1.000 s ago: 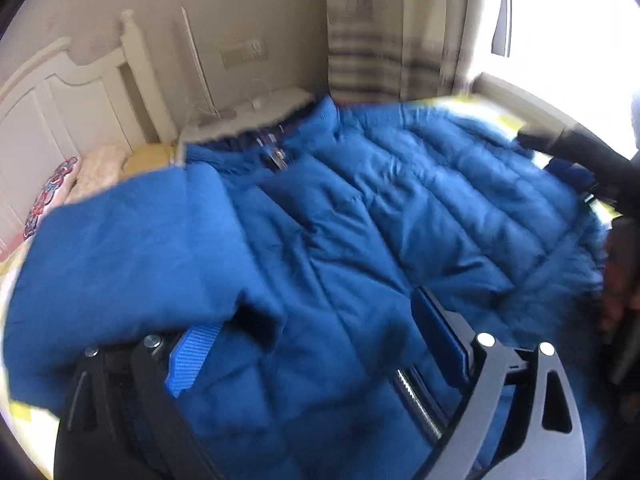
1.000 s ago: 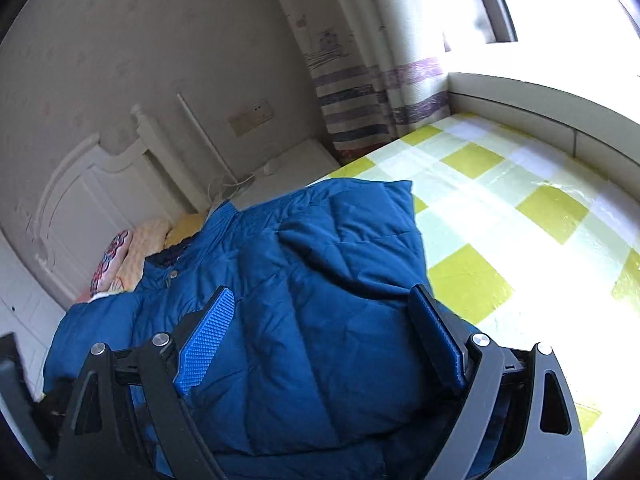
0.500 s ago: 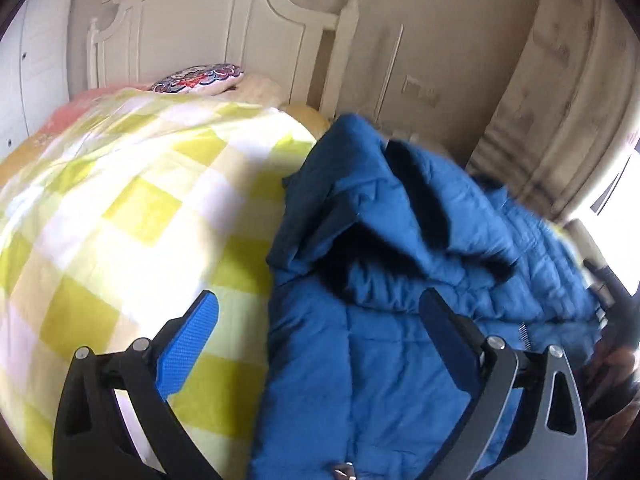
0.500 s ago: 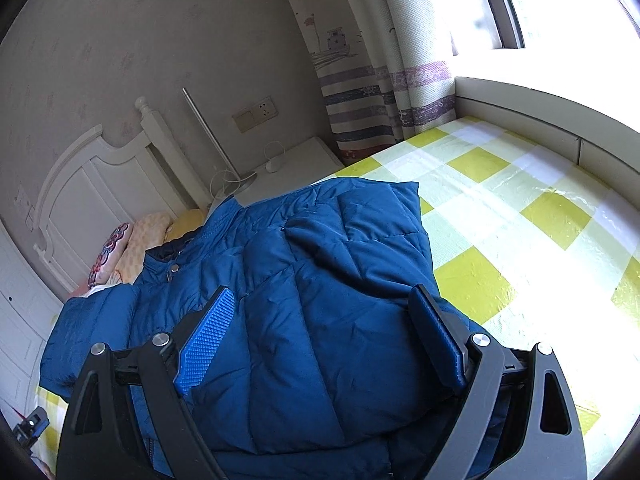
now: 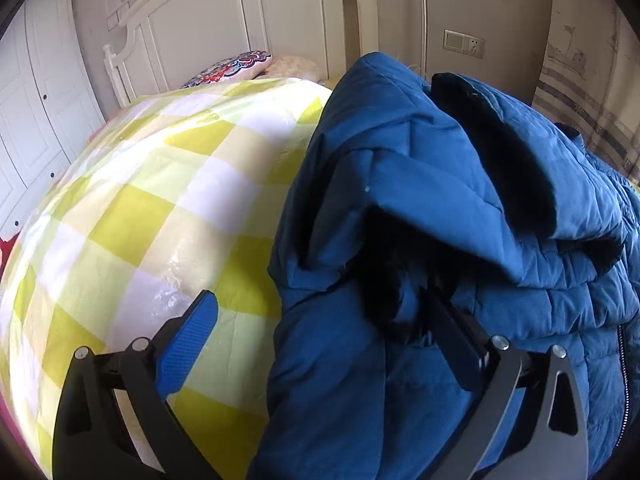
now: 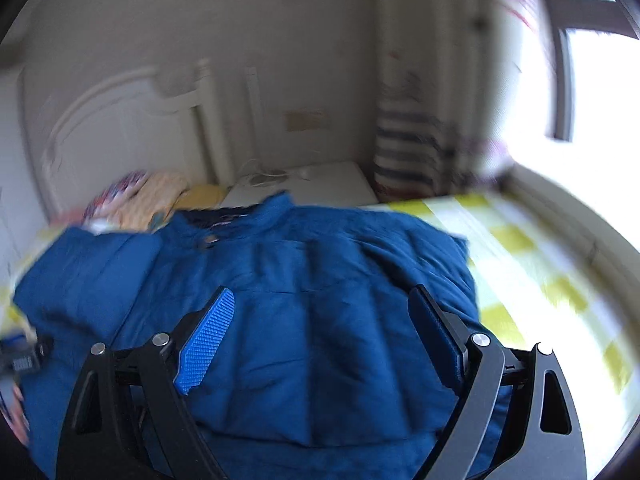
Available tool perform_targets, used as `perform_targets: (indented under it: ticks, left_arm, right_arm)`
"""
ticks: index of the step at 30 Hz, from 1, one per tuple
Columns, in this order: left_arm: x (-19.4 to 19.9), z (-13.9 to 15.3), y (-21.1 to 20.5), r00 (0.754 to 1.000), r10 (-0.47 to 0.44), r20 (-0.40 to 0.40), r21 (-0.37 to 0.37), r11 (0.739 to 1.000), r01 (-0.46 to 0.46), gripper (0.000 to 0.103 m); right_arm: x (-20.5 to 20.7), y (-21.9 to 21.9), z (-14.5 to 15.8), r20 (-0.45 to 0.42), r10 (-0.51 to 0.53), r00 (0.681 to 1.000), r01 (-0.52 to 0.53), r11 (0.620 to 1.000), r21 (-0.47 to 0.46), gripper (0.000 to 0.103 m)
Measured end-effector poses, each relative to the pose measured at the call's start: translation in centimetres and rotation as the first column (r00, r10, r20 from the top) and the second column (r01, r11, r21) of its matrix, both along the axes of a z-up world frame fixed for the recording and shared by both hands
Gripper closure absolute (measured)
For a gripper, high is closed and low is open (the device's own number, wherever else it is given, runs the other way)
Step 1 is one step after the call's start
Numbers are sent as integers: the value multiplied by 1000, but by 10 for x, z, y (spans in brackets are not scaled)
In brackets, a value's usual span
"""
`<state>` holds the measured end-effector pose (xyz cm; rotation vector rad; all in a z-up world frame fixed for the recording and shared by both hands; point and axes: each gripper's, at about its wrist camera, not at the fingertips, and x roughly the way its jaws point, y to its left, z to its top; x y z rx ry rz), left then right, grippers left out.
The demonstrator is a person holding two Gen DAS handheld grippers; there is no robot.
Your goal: Fold large clothes
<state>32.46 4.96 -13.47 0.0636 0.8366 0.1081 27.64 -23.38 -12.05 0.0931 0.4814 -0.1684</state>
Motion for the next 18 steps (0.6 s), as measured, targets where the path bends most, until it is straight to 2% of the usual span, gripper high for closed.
perform_targets:
  ticks: [2,4,5,7,10,15,16,17,18]
  left_arm:
    - [0,0,0,1000,0,1,-2,1000,0,2]
    - [0,-1,3,1000,-1,-3,-24,1000,1,2]
    - [1,-1,5,1000,-2,-5,-38,999,2,2]
    - [1,-2,10,1000,-4,-10,-71,997,3,2]
    - [3,-2,13,1000,-5,-14,-90,996,4,2]
    - [3,-3,14,1000,-6,-17,-102,995,4,2]
    - [3,-3,15,1000,-7,-18,-108,994,5,2]
    - [3,-4,16,1000,-7,-19,-113,994,5,2]
    - [4,-4,17,1000,-8,-20,-120,993,6,2]
  right_arm:
    - [2,50,5,-12,141,990,-141,978,-155,17]
    - [6,85,5,-63,238,969,-247,940,-237,17]
    - [12,111,4,-120,294,948,-317,906,-282,18]
    - [23,144,1,-182,342,922,-386,853,-351,19]
    - [41,179,0,-201,373,906,-423,801,-423,21]
    - [81,208,-16,-297,370,880,-471,761,-447,26]
    - [84,209,-19,-305,373,876,-478,752,-454,34]
    - [84,208,-20,-303,405,862,-504,742,-442,51]
    - [83,206,-18,-299,425,854,-518,747,-418,59]
